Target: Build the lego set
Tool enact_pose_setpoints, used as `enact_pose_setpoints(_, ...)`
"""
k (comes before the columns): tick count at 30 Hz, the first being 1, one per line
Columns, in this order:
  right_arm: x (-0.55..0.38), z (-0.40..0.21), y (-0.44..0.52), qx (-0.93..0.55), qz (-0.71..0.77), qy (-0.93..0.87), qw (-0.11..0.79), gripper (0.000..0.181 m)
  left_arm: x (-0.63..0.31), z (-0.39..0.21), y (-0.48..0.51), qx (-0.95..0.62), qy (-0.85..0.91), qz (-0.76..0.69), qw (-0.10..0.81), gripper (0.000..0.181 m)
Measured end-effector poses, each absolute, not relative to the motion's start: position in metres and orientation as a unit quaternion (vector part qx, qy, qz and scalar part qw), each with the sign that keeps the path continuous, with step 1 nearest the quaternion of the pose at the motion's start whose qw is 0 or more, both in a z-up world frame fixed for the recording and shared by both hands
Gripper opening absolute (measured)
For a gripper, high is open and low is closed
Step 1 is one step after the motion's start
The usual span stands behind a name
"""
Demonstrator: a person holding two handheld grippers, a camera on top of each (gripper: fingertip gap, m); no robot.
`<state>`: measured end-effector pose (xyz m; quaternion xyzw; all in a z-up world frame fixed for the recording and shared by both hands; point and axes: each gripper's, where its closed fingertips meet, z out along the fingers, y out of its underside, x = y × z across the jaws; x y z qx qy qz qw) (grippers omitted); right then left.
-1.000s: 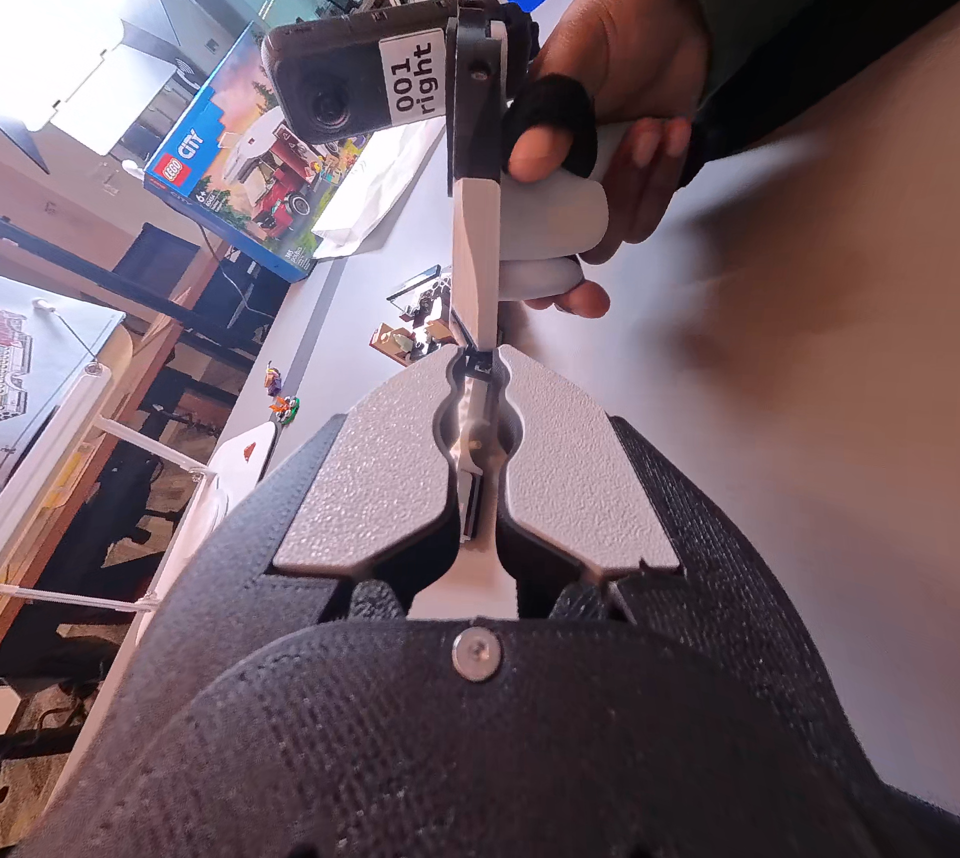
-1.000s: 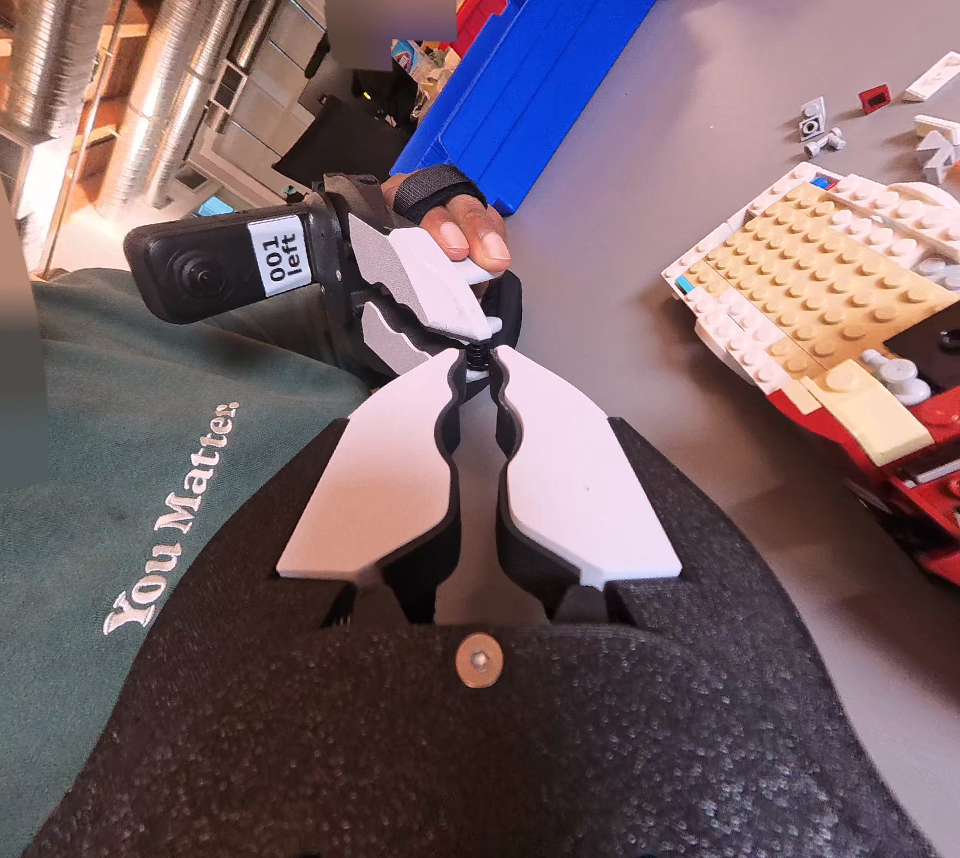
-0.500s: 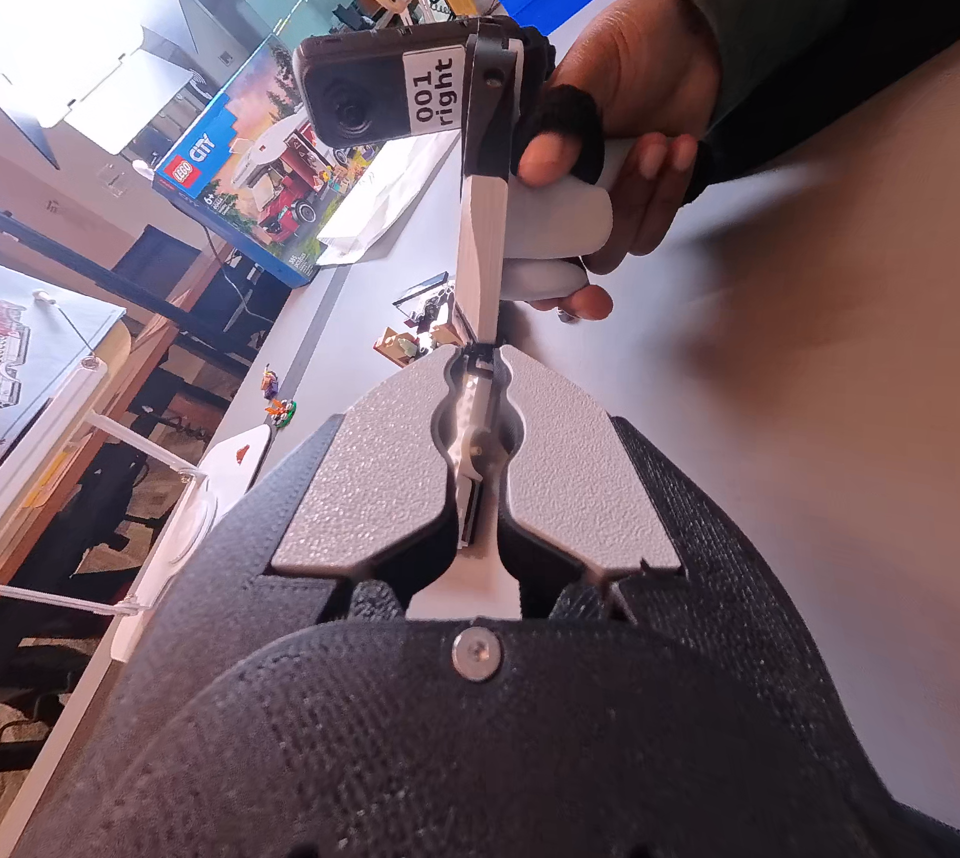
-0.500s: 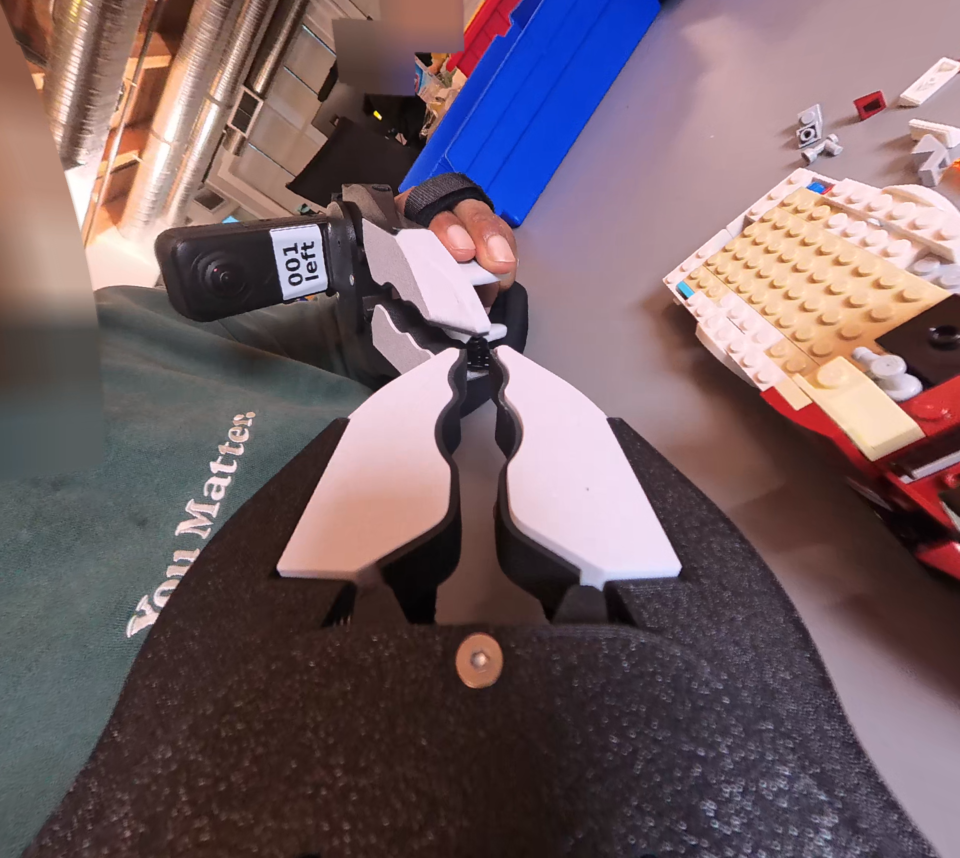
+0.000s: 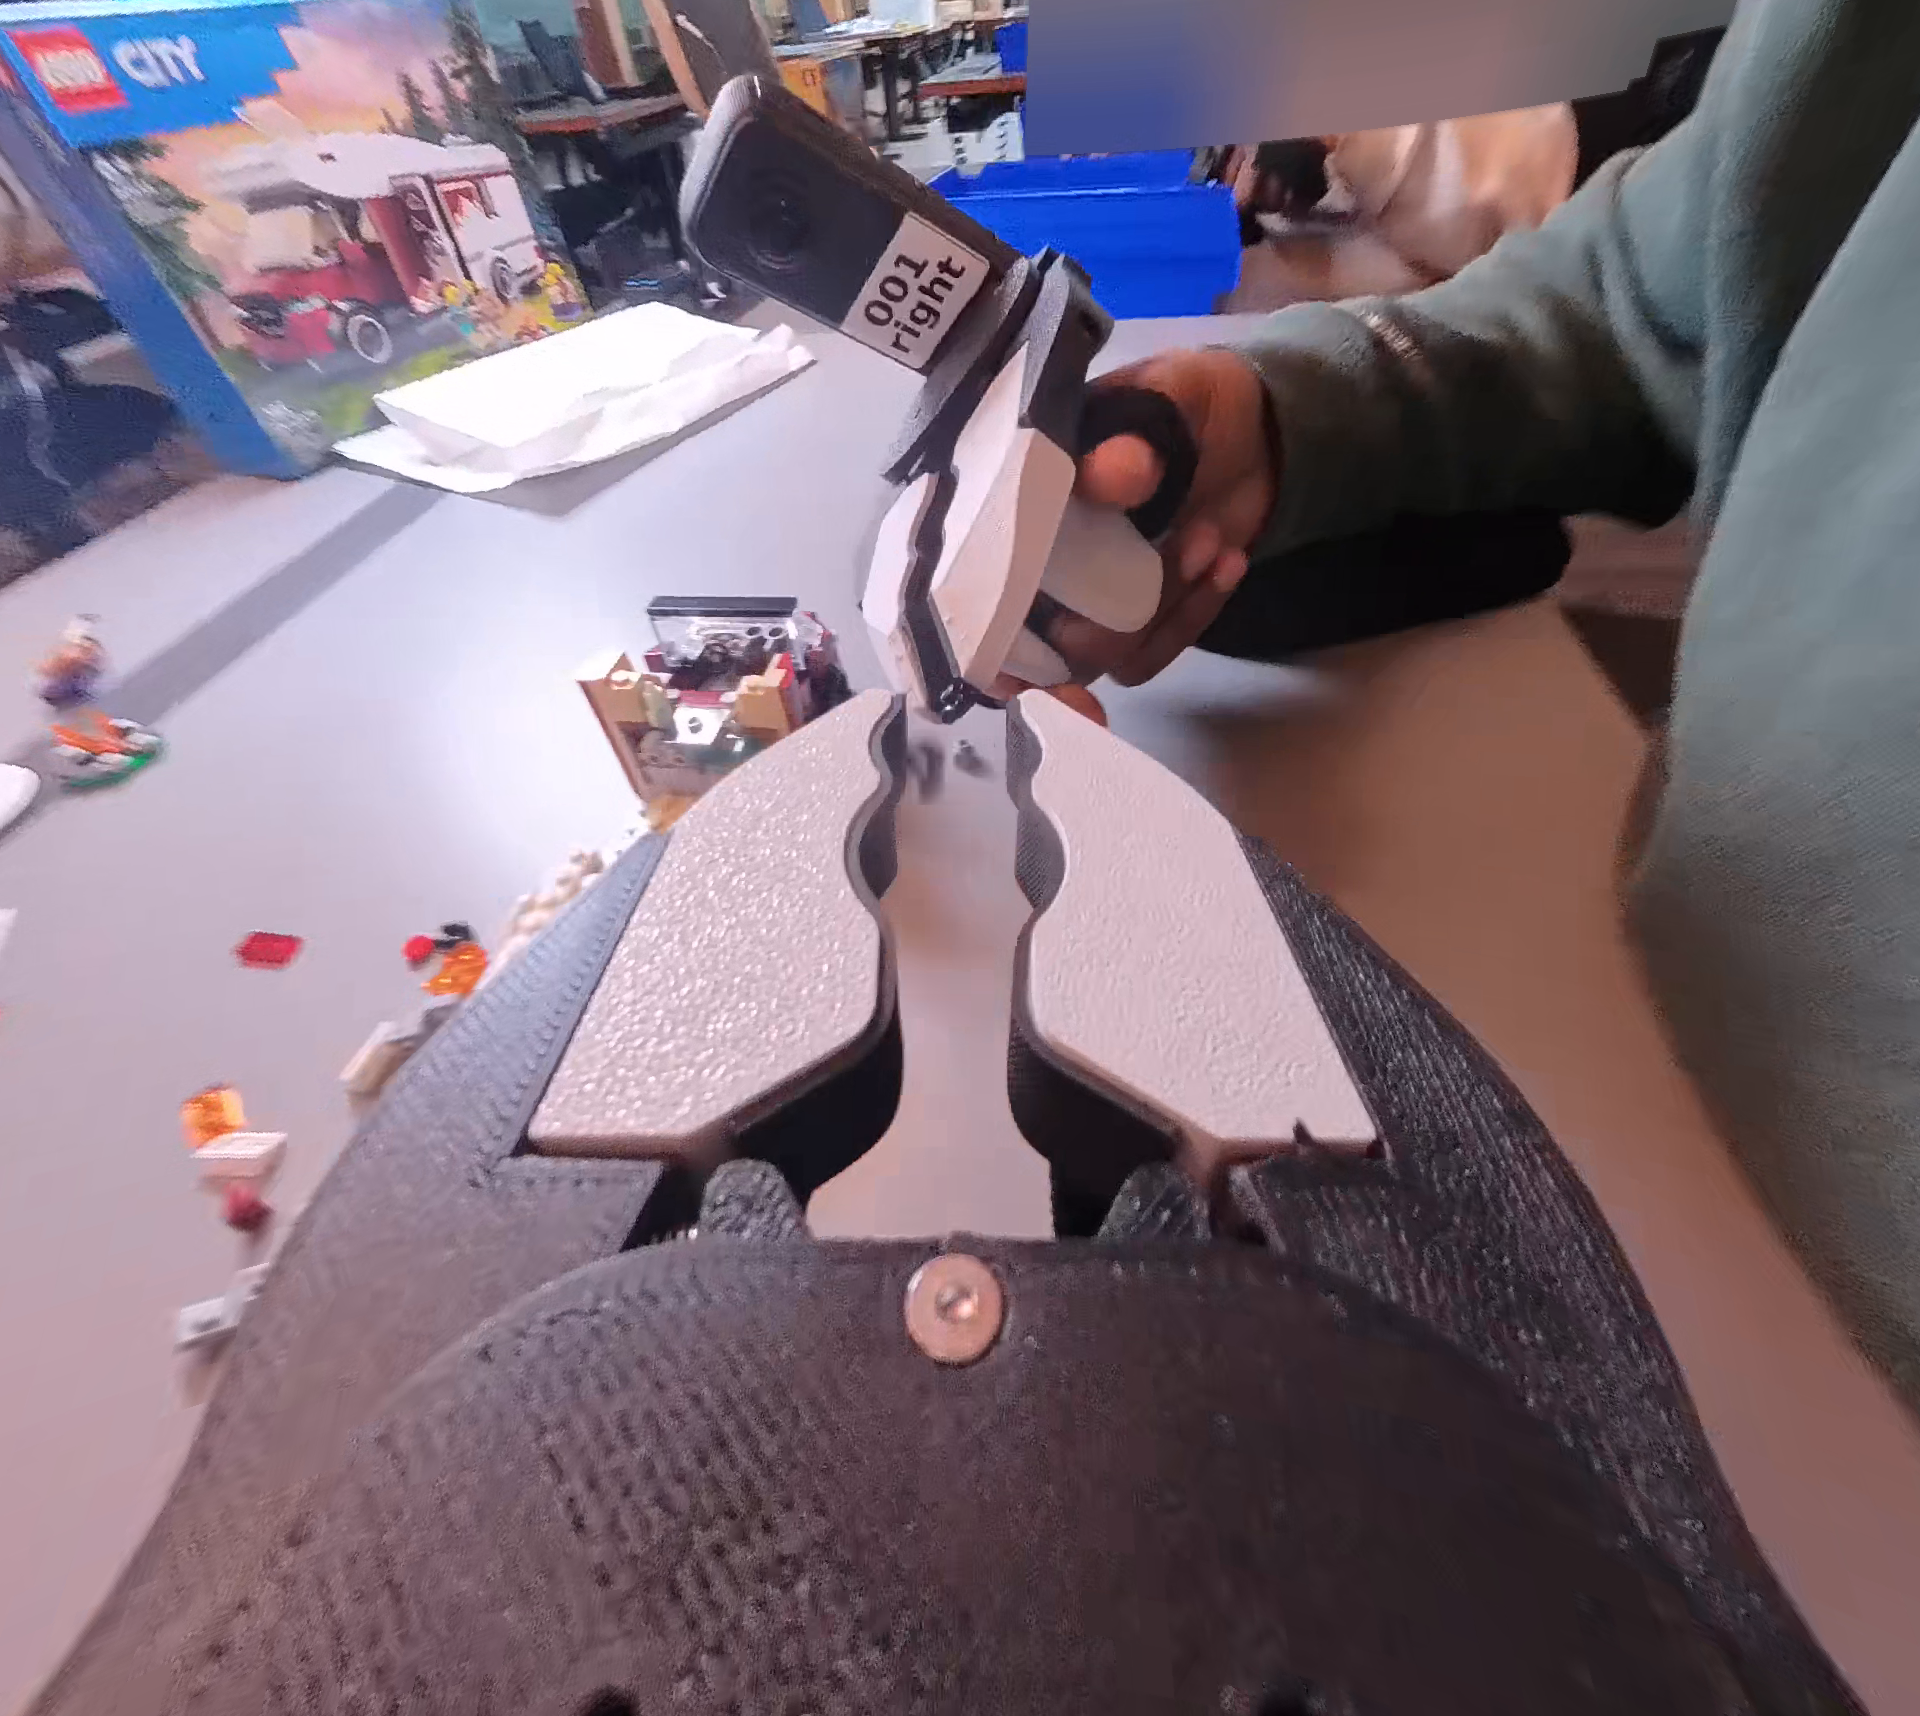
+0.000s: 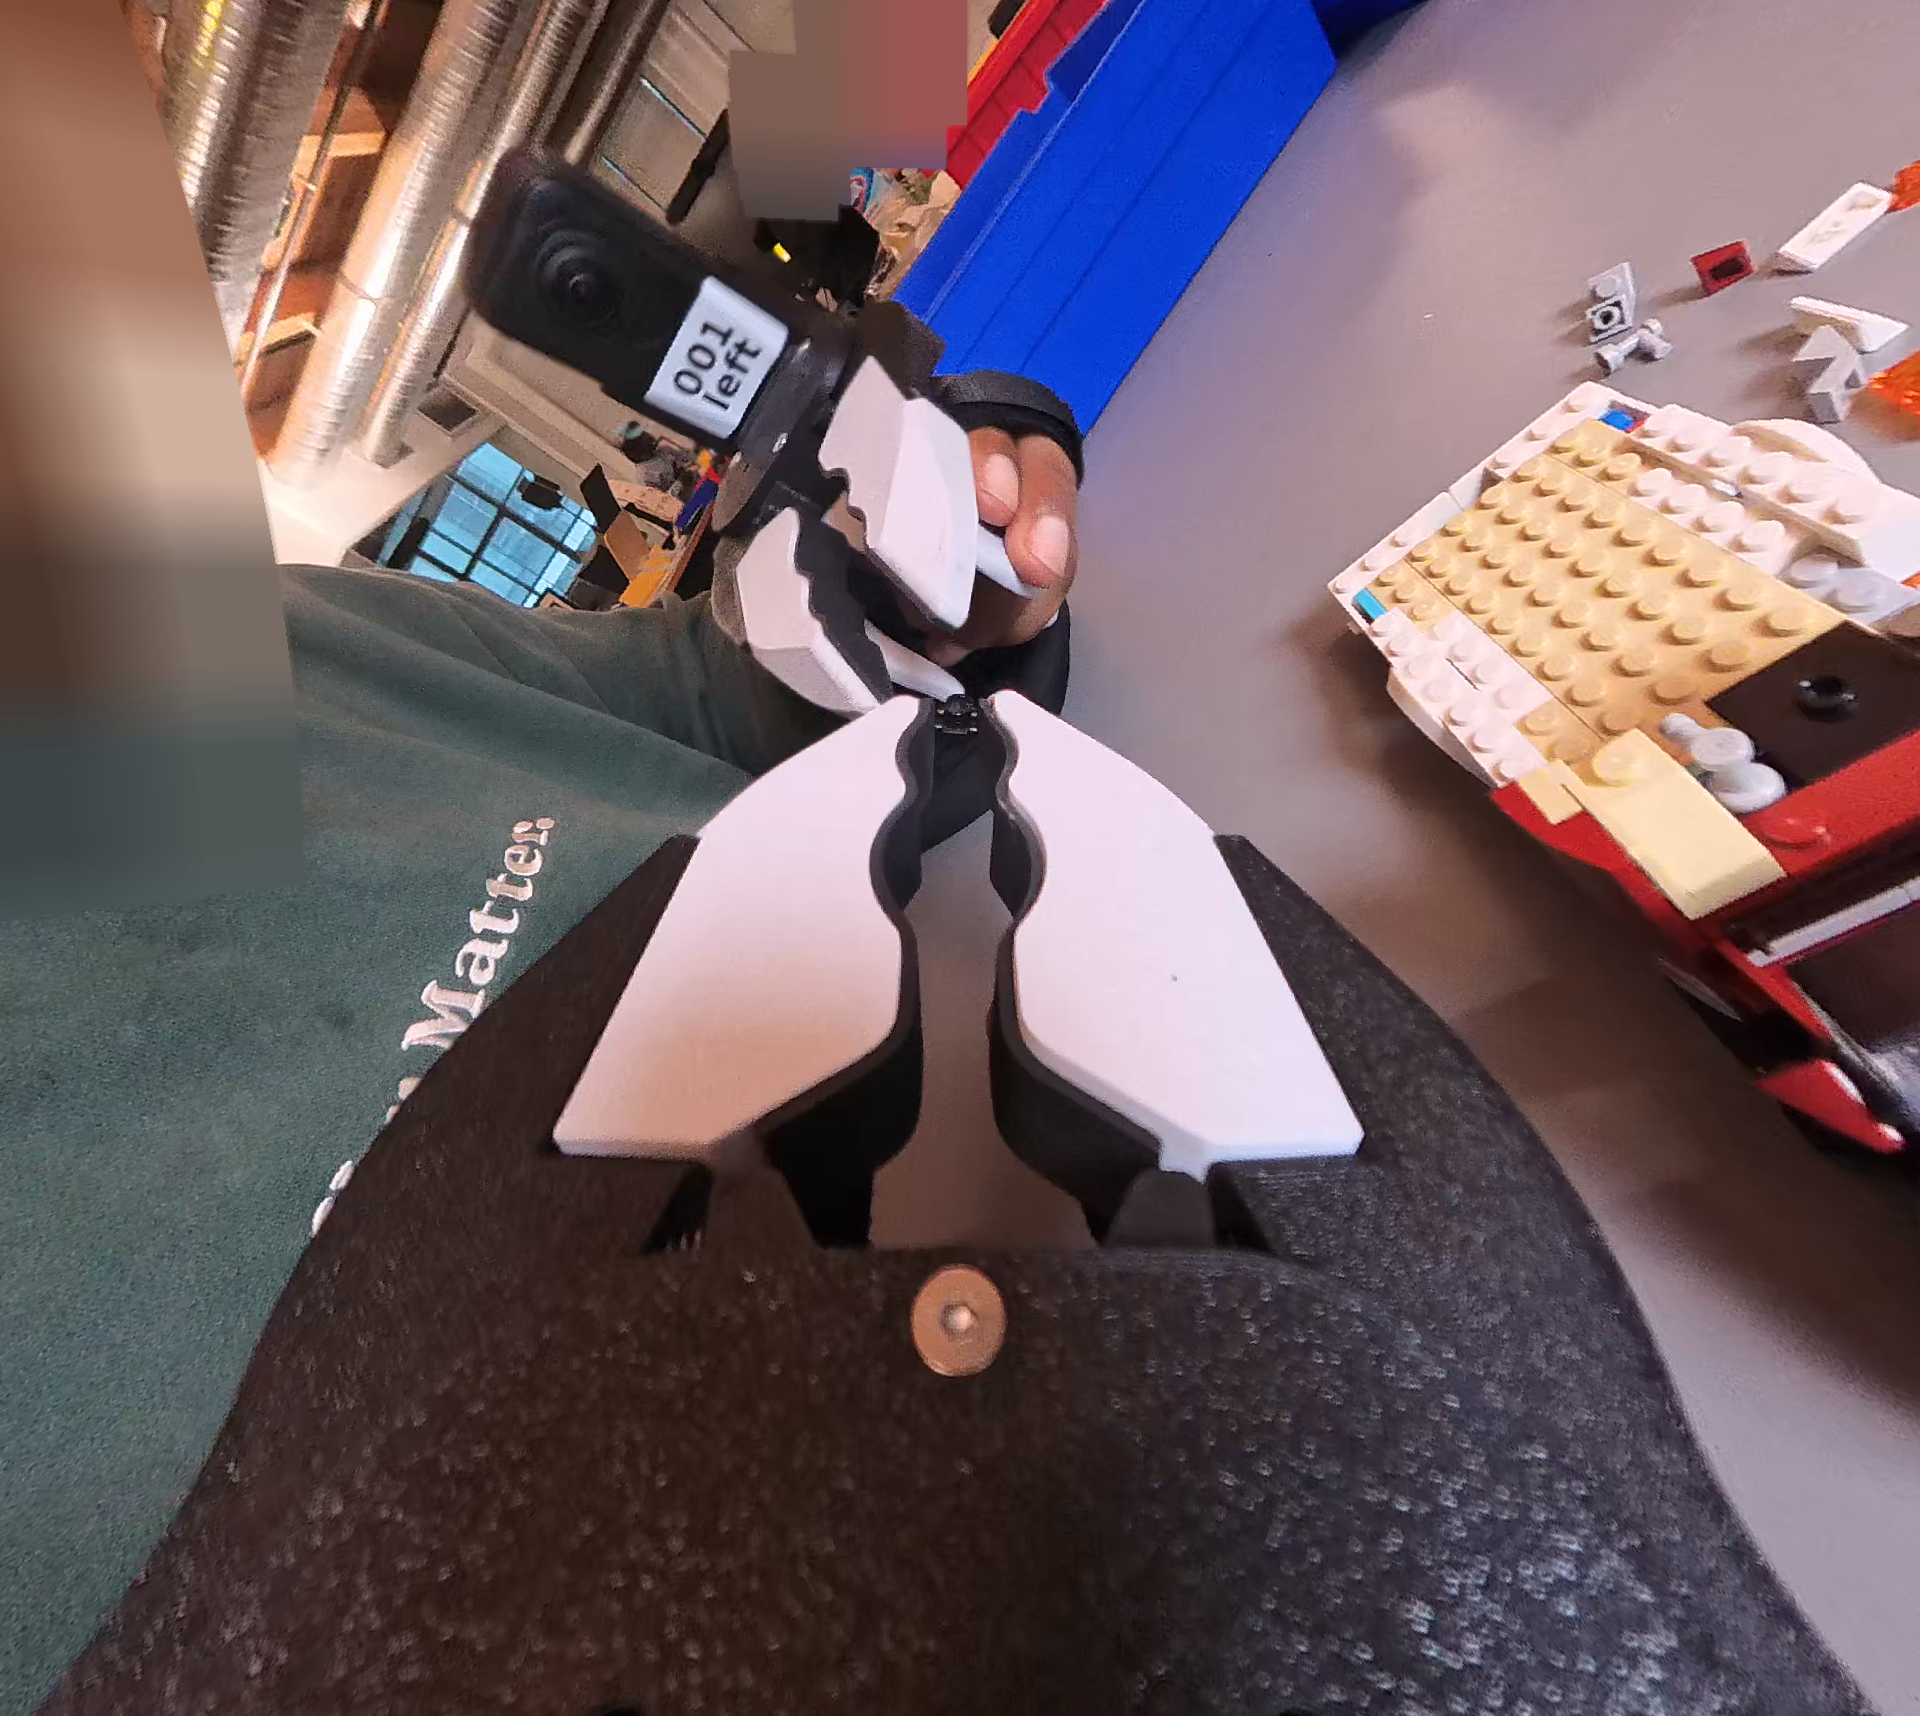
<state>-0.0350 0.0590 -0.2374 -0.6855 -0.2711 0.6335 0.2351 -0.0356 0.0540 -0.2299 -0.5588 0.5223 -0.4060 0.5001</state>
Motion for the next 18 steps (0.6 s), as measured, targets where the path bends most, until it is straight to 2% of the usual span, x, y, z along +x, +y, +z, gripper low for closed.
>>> enact_pose_setpoints(6,-0.0379,-0.2373,0.0509,-0.679,0.632,-0.295,0.23,0.008,-0.0342,-0.2282,0.0451,-0.556,0.51,-0.469,0.459,0.009)
enact_pose_setpoints(18,-0.0374,-0.2408,0.0527,-0.683,0.625,-0.297,0.232,0.008,-0.0371,-0.2271,0.0521,-0.562,0.499,-0.464,0.469,0.006)
